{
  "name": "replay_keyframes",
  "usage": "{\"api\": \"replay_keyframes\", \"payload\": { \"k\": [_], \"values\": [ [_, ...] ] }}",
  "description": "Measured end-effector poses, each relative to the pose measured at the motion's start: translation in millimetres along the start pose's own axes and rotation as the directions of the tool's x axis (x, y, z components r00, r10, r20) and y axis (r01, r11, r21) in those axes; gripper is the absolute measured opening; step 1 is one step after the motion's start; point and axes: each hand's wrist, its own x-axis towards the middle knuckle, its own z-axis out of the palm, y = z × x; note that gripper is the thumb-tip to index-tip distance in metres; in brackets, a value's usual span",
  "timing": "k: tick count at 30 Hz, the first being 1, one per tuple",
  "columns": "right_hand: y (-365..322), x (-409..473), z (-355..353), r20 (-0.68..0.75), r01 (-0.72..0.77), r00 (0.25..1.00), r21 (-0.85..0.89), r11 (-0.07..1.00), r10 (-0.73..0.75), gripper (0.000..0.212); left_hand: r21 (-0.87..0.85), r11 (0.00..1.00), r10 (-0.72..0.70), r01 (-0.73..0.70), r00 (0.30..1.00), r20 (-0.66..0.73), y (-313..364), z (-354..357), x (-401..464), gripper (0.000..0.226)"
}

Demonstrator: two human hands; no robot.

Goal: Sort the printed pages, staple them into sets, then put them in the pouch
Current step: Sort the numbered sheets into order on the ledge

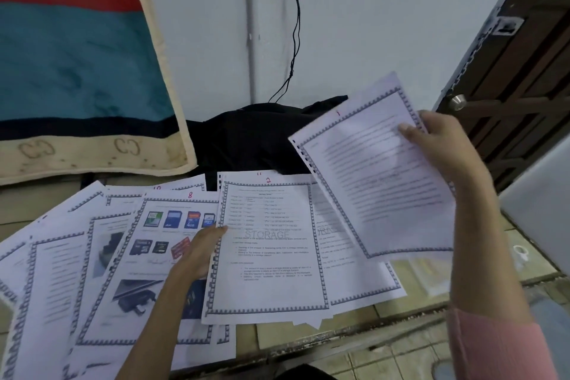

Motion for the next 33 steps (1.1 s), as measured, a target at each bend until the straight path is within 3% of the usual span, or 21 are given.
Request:
{"api": "replay_keyframes", "payload": {
  "k": [2,4,8,10,12,15,18,20,22,25,26,28,29,30,31,32,33],
  "values": [
    [-12,-2,4,0.038,-0.032,0.999,0.246,0.969,0.023,0.011,0.013,1.000,0.004,-0.004,1.000,0.009,-1,-1,0,0.028],
    [-5,0,28,0.039,-0.086,0.996,0.294,0.952,0.078,0.008,0.023,1.000,0.016,-0.016,1.000,0.025,-1,0,-2,0.025],
    [28,-13,111,-0.038,-0.178,0.982,0.143,0.974,0.185,0.011,0.036,0.999,0.024,-0.025,0.999,0.028,1,-3,-6,0.024],
    [43,-33,151,-0.069,-0.204,0.976,0.067,0.977,0.208,0.012,0.027,1.000,0.010,-0.010,1.000,0.019,2,-5,-7,0.035],
    [56,-53,182,-0.051,-0.219,0.974,0.015,0.976,0.219,0.007,-0.062,0.998,-0.027,0.028,0.999,0.032,3,-5,-6,0.048],
    [71,-68,209,-0.009,-0.237,0.971,-0.010,0.971,0.237,0.009,-0.190,0.980,-0.028,0.059,0.987,0.160,7,-5,-5,0.057],
    [79,-67,211,0.063,-0.190,0.980,0.014,0.982,0.189,0.005,0.102,0.989,0.094,-0.107,0.987,0.128,6,-5,-6,0.047],
    [82,-64,203,0.092,-0.146,0.987,0.117,0.982,0.135,0.028,0.199,0.959,0.192,-0.200,0.980,0.057,4,-6,-2,0.046],
    [81,-65,186,0.115,-0.219,0.974,0.268,0.938,0.194,0.053,0.082,0.966,0.234,-0.244,0.965,0.118,7,-3,-3,0.048],
    [83,-66,157,0.374,-0.406,0.897,0.482,0.776,0.237,0.067,-0.031,0.968,0.251,-0.251,0.941,0.226,18,9,-9,0.049],
    [89,-66,146,0.426,-0.423,0.883,0.533,0.733,0.200,0.066,-0.038,0.970,0.242,-0.242,0.925,0.292,22,13,-11,0.050],
    [105,-66,127,0.408,-0.413,0.893,0.580,0.702,0.188,0.051,-0.019,0.980,0.183,-0.200,0.854,0.487,27,16,-10,0.063],
    [118,-65,119,0.387,-0.413,0.899,0.589,0.694,0.206,0.055,-0.026,0.981,0.174,-0.191,0.822,0.542,30,17,-9,0.069],
    [131,-64,111,0.378,-0.416,0.900,0.590,0.692,0.218,0.068,-0.040,0.982,0.180,-0.186,0.843,0.508,32,17,-5,0.068],
    [145,-62,105,0.370,-0.429,0.895,0.563,0.706,0.248,0.077,-0.056,0.981,0.193,-0.186,0.911,0.364,35,19,1,0.061],
    [153,-64,100,0.374,-0.442,0.888,0.537,0.719,0.267,0.074,-0.029,0.982,0.190,-0.188,0.973,0.131,34,21,13,0.051],
    [164,-64,99,0.388,-0.458,0.879,0.530,0.713,0.277,0.057,0.062,0.982,0.182,-0.177,0.979,-0.088,34,23,24,0.044]
  ]
}}
